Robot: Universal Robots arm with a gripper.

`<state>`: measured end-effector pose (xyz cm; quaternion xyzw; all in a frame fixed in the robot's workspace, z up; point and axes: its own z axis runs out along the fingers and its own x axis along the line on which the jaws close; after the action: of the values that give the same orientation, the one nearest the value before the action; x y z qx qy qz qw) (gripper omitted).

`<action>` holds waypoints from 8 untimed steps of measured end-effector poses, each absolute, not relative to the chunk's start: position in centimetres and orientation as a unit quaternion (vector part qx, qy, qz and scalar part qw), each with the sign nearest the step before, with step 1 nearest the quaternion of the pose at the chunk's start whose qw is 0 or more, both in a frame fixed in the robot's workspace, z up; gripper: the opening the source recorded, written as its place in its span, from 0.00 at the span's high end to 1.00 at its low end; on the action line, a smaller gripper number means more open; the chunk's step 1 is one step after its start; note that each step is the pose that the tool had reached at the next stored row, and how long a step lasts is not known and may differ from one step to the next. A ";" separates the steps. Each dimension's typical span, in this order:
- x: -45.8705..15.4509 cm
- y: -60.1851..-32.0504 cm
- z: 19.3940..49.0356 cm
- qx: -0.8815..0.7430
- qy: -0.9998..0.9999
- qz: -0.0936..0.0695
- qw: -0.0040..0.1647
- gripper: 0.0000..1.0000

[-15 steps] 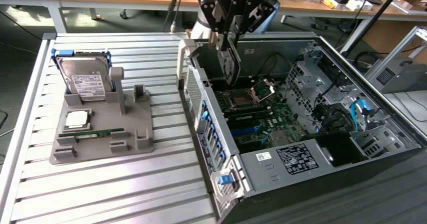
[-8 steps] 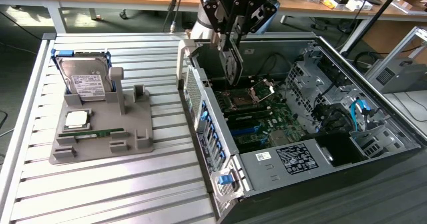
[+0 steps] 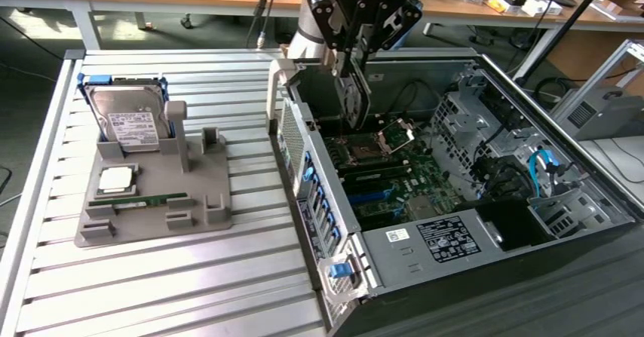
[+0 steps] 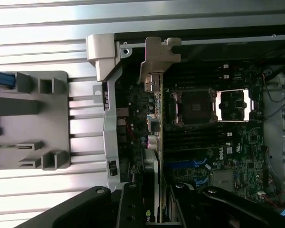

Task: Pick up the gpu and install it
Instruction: 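Pick up the gpu and move the gpu toward the slot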

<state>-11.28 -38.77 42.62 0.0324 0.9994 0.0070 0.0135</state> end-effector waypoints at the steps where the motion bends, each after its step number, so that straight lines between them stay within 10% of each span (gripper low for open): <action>1: -11.2 -38.8 42.6 0.032 0.999 0.007 0.013 0.73; 8: -10.8 -38.9 42.6 0.032 0.999 0.007 0.013 0.73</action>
<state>-10.78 -38.90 42.62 0.0324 0.9994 0.0070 0.0135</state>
